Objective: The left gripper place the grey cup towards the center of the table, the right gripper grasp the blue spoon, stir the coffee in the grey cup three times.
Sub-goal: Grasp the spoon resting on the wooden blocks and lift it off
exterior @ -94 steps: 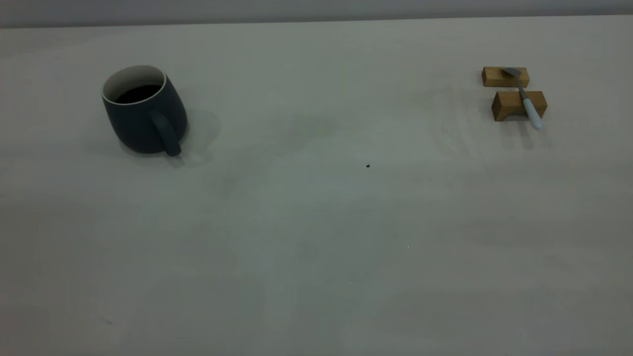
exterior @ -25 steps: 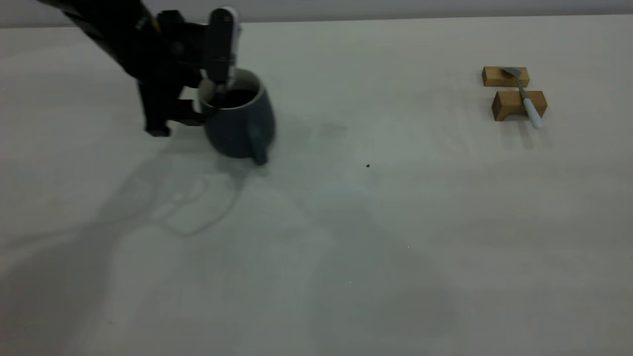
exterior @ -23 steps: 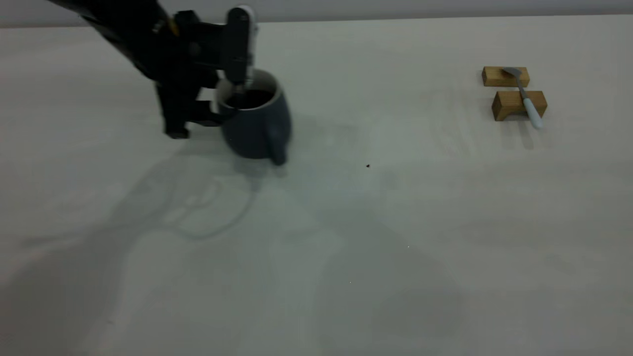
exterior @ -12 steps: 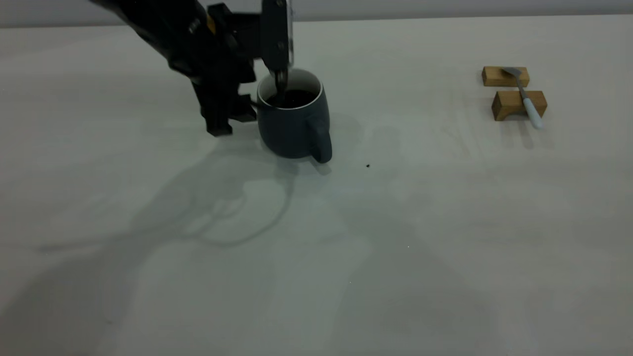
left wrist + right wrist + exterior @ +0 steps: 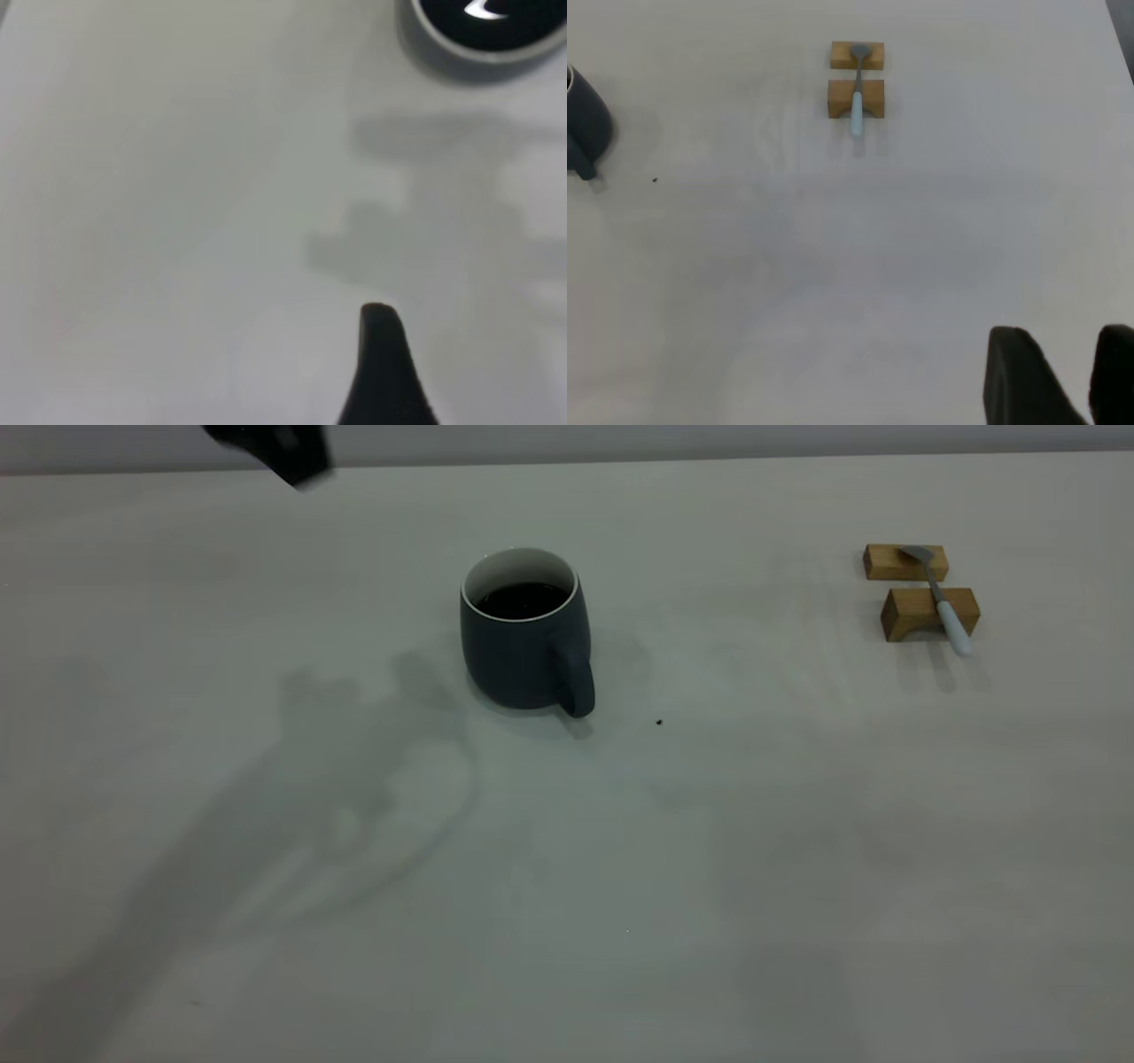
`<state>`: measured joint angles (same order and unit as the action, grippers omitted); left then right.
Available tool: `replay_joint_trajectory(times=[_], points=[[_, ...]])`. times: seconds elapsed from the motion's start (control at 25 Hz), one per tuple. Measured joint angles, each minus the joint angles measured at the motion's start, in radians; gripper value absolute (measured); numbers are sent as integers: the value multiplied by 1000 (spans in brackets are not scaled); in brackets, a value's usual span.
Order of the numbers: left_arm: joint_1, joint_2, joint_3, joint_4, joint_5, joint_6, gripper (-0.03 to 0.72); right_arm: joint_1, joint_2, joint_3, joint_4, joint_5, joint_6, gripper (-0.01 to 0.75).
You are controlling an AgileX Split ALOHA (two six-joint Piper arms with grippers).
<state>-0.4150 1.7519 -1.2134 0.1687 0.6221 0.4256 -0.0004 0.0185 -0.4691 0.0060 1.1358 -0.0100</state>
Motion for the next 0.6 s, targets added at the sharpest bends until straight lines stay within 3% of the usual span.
replay_joint_trajectory(times=[0.4,0.48,0.6], points=[[0,-306,2,-18,485,-300,588,0,0,0,0,0,0,237],[0,-347,3,-23,545,-363,588,0,0,0,0,0,0,237],[0,-397,10,-26,546,-449,588,0,0,0,0,0,0,237]])
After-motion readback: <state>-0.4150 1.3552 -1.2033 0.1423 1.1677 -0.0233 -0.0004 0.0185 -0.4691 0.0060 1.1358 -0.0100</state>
